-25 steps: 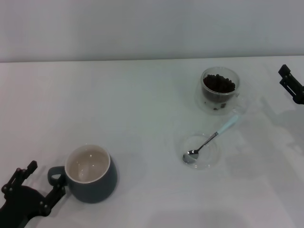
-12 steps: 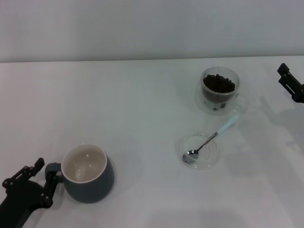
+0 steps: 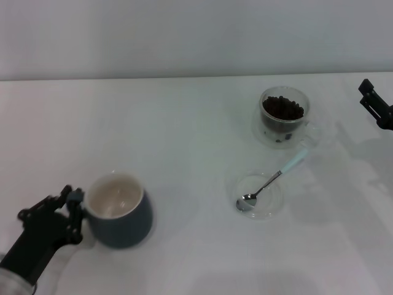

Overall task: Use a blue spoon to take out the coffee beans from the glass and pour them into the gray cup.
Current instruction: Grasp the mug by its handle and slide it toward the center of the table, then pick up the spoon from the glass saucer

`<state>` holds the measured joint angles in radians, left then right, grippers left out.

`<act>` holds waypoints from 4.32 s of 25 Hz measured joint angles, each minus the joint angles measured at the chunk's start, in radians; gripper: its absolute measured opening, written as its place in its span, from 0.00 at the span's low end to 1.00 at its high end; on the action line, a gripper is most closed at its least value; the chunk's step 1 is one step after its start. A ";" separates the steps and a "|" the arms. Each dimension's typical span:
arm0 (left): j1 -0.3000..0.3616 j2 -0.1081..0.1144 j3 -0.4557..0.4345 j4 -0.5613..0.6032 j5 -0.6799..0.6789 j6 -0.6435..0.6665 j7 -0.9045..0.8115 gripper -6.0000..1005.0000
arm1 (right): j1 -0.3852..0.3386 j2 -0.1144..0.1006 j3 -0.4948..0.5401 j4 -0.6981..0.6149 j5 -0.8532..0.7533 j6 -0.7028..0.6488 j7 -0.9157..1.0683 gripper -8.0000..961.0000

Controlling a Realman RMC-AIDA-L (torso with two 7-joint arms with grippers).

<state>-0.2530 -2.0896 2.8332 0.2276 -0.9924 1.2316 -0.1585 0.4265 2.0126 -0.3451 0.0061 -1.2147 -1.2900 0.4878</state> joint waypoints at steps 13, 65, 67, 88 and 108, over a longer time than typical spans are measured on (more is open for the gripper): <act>-0.097 -0.001 0.008 0.028 0.009 -0.085 0.001 0.13 | 0.005 0.000 0.000 -0.004 0.000 0.001 0.000 0.88; 0.025 0.002 0.008 0.090 0.093 -0.103 0.079 0.73 | -0.024 -0.007 -0.017 -0.017 -0.009 -0.012 0.234 0.88; 0.034 0.002 0.007 0.089 0.093 -0.091 0.079 0.77 | -0.035 -0.008 -0.026 -0.036 -0.013 -0.010 0.304 0.88; 0.146 0.006 -0.003 0.050 -0.181 0.198 0.079 0.83 | -0.097 -0.023 -0.535 -0.188 -0.025 0.113 0.966 0.88; 0.120 0.008 -0.003 0.042 -0.203 0.258 0.079 0.82 | 0.010 0.000 -0.567 -0.104 -0.014 0.207 0.968 0.88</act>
<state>-0.1330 -2.0815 2.8303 0.2692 -1.1957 1.4900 -0.0798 0.4364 2.0130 -0.9116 -0.0981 -1.2285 -1.0834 1.4554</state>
